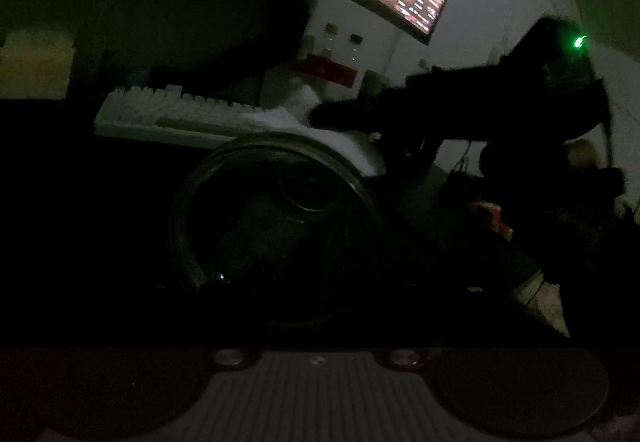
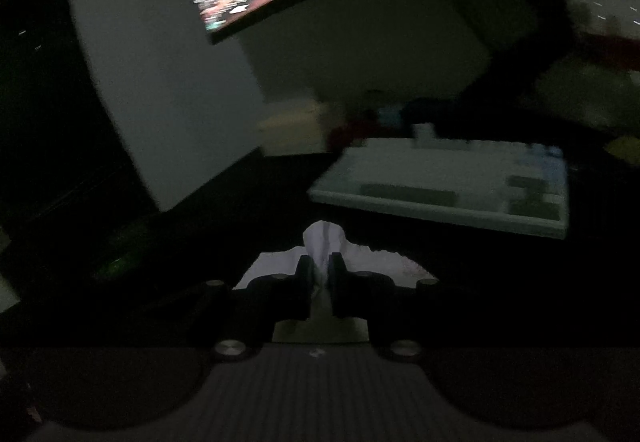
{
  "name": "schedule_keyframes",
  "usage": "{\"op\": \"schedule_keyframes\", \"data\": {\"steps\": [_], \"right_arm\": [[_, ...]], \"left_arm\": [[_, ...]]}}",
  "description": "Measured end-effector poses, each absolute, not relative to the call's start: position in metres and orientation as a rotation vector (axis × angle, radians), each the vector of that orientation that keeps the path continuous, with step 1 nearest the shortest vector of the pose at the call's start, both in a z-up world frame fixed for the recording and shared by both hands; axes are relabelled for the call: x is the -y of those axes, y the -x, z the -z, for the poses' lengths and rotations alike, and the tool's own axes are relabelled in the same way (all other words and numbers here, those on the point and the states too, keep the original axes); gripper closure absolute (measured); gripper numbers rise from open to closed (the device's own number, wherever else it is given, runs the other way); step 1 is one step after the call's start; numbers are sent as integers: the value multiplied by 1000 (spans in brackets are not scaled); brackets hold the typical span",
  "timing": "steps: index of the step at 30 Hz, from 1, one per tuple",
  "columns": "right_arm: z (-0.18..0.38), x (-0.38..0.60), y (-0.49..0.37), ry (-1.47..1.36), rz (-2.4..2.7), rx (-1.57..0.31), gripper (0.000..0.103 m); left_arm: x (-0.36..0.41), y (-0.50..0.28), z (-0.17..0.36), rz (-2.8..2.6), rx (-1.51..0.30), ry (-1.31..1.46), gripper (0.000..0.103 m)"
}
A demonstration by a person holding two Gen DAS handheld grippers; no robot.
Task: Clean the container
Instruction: 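Wipe the tissue across the jar opening with the right gripper while the left gripper holds the jar, then pull the tissue out of the jar mouth with the right gripper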
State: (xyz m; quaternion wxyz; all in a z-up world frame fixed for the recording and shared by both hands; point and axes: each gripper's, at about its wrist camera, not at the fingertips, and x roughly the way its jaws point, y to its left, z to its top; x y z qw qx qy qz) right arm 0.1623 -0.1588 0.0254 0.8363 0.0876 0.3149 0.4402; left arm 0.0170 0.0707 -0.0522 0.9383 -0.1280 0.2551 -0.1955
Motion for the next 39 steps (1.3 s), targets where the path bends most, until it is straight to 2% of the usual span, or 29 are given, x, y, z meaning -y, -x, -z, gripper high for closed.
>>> {"op": "schedule_keyframes", "data": {"steps": [12,19,23,35,39], "right_arm": [[-26,142,-128,-197,-1133,-595,91],[-19,153,-158,-199,-1009,-588,92],[-13,160,-179,-222,-891,-634,92],[-25,138,-128,-172,-1141,-572,91],[-23,139,-141,-219,-1092,-586,93]], "left_arm": [[-81,-31,50,370,-530,292,55],[-83,-33,51,364,-526,276,61],[-85,-33,51,364,-524,286,61],[-89,-41,51,358,-528,298,60],[-92,-42,52,361,-528,312,60]]}}
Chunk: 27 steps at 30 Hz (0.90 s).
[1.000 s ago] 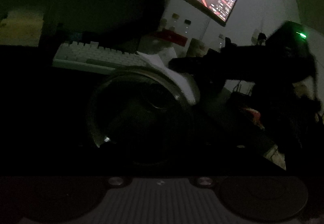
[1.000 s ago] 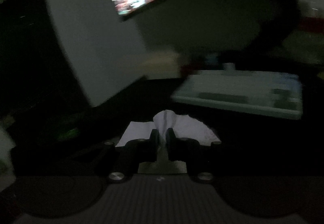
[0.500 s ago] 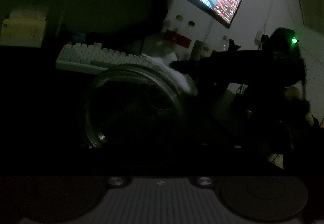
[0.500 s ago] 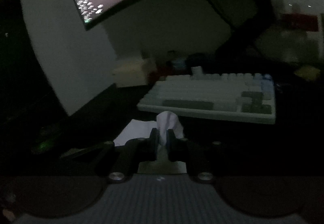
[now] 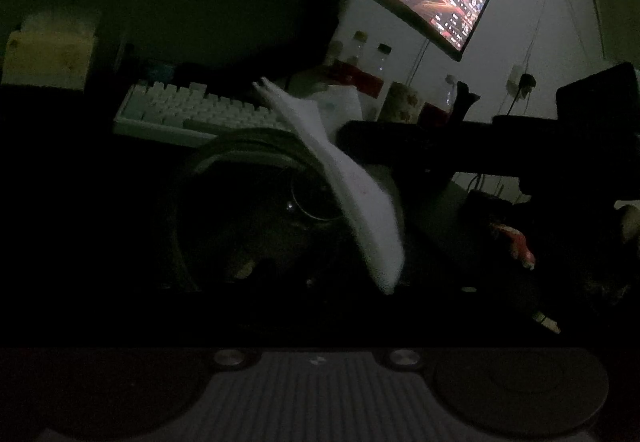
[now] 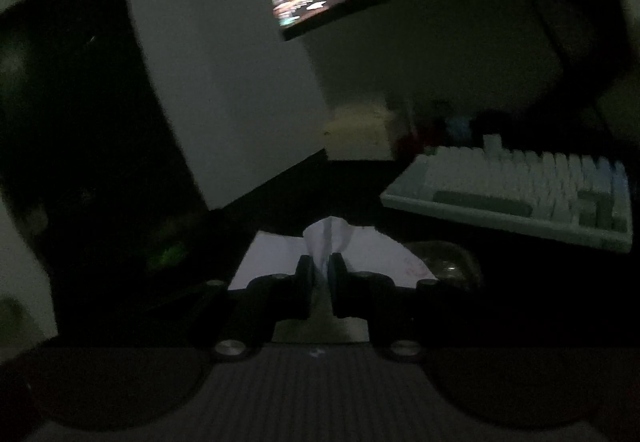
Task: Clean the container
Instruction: 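Pull the tissue out of the jar mouth with the right gripper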
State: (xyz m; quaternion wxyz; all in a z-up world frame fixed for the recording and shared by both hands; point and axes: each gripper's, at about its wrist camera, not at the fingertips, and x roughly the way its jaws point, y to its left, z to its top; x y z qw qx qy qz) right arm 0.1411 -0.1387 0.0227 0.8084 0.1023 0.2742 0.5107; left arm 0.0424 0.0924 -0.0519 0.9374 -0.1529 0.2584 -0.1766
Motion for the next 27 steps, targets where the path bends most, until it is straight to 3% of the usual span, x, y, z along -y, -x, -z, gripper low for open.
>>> {"op": "schedule_keyframes", "data": {"steps": [10,12,13,16,27], "right_arm": [[-16,149,-154,-217,-956,-596,92],[-16,153,-148,-235,-1029,-624,93],[-15,158,-147,-252,-1022,-637,93],[-13,177,-141,-256,-961,-624,93],[-5,224,-113,-223,-818,-569,92]], "left_arm": [[-101,-43,52,333,-518,308,60],[-99,-43,52,333,-517,293,68],[-97,-43,51,350,-522,275,78],[-89,-39,49,347,-504,241,84],[-47,-53,41,159,-476,180,91]]}}
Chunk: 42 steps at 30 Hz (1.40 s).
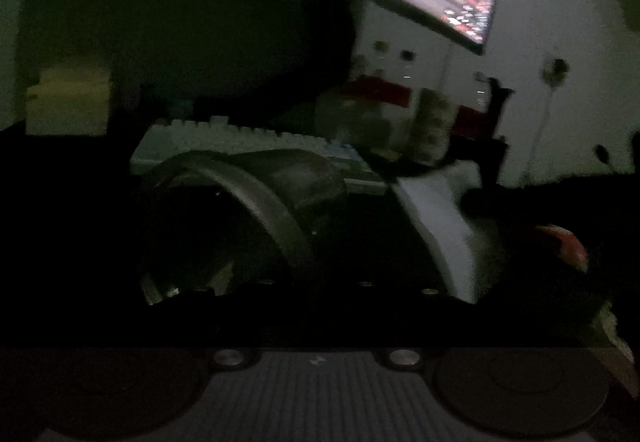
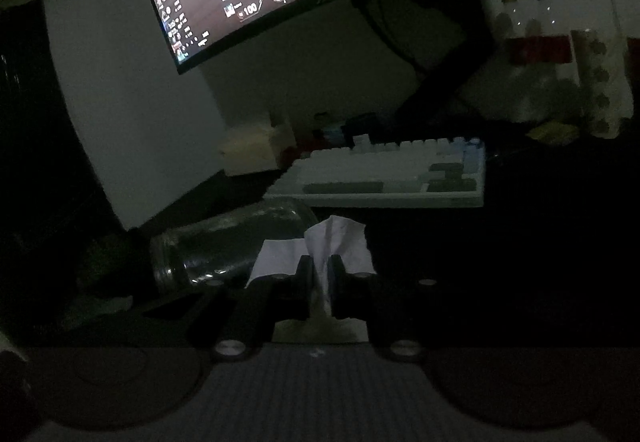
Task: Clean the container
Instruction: 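Pull the tissue out of the jar mouth with the right gripper, then lower the tissue onto the table and open the right gripper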
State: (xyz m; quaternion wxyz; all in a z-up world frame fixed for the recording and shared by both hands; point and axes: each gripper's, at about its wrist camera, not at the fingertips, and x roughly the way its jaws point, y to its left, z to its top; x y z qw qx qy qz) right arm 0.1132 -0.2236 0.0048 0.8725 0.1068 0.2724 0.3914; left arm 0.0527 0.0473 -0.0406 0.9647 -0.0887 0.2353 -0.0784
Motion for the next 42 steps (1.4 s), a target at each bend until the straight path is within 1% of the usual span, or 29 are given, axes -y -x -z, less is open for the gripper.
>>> {"op": "schedule_keyframes", "data": {"steps": [5,6,8,10,11,13,14,15,16,17,18,19,20,21,23,27,31,35,42], "right_arm": [[8,207,-121,-162,-780,-607,92],[11,203,-123,-149,-767,-613,92],[15,197,-126,-126,-752,-622,92],[19,193,-128,-117,-747,-631,91],[21,191,-128,-110,-742,-636,89],[24,189,-128,-96,-724,-640,86],[25,188,-127,-89,-712,-639,76],[26,188,-126,-83,-700,-636,68],[26,188,-125,-79,-688,-629,65],[25,189,-124,-77,-671,-620,53],[24,190,-122,-77,-652,-608,36],[23,191,-121,-78,-633,-595,28],[20,193,-118,-80,-611,-575,11],[18,195,-115,-84,-592,-550,4],[13,198,-111,-91,-576,-519,3],[7,202,-109,-114,-587,-537,0],[6,204,-101,-129,-583,-591,0],[1,208,-84,-134,-552,-601,0],[-1,220,-65,-187,-540,-600,0]], "left_arm": [[-22,-80,38,38,-518,181,89],[-19,-85,39,34,-524,189,88],[-16,-90,41,21,-535,194,81],[-17,-87,40,20,-546,222,77],[-19,-83,40,32,-549,247,68],[-21,-75,40,50,-552,253,56],[-21,-70,40,61,-552,240,55],[-21,-66,40,71,-555,235,53],[-21,-62,40,81,-559,230,40],[-20,-58,38,88,-559,228,33],[-21,-54,38,95,-559,231,23],[-22,-49,37,102,-560,234,20],[-24,-45,37,110,-559,243,20],[-25,-42,36,115,-558,249,19],[-27,-37,35,124,-565,242,8],[-29,-30,33,126,-576,230,0],[-26,-29,31,100,-602,191,0],[-16,-26,29,62,-636,124,0],[-2,-16,23,-74,-624,29,0]]}}
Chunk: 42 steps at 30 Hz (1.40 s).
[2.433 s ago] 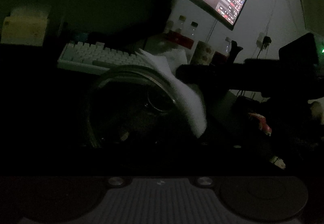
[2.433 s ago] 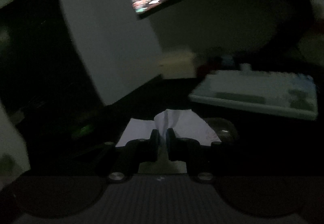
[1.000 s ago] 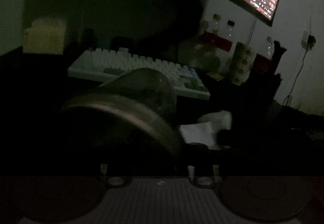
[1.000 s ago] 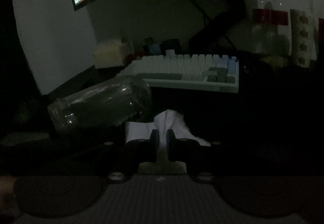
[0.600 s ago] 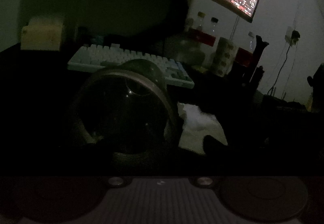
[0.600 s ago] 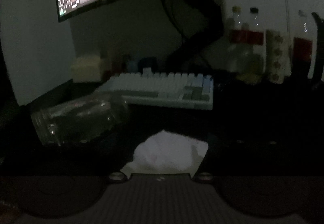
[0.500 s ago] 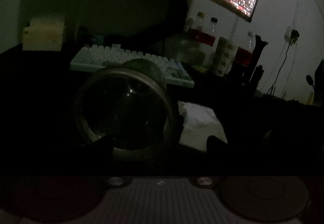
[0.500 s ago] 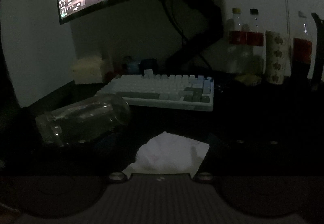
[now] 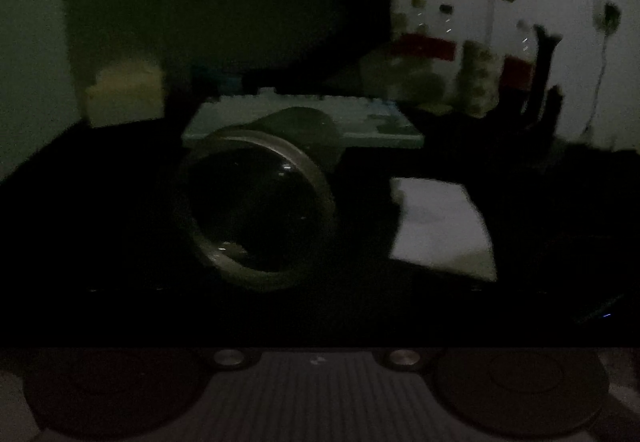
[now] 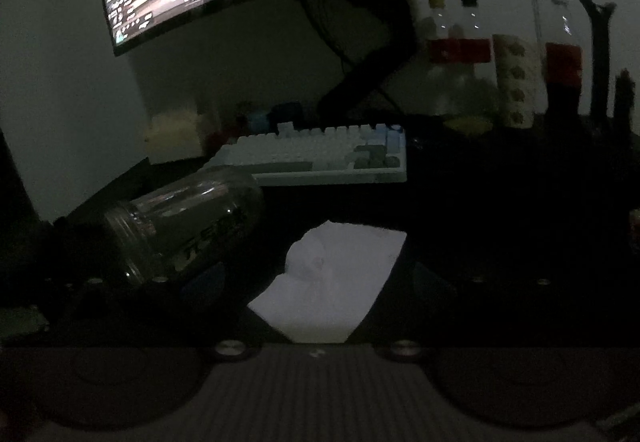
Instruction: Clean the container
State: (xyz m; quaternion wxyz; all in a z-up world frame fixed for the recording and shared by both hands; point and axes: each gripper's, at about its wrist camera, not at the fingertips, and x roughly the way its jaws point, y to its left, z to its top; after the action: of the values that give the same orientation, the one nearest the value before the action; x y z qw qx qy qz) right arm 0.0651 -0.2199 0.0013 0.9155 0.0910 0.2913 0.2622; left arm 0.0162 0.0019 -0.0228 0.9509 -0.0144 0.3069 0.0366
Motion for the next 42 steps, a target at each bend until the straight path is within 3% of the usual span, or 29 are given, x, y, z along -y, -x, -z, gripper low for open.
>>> {"op": "schedule_keyframes", "data": {"steps": [22,33,42], "right_arm": [[-6,195,-39,-44,-458,-689,0],[-15,201,-41,-85,-478,-807,0],[-35,202,-59,-106,-492,-842,0]], "left_arm": [[-8,-24,21,-234,-806,-45,0],[-4,-15,-1,-199,-914,-28,0],[-5,-22,-25,-207,-897,-54,0]]}}
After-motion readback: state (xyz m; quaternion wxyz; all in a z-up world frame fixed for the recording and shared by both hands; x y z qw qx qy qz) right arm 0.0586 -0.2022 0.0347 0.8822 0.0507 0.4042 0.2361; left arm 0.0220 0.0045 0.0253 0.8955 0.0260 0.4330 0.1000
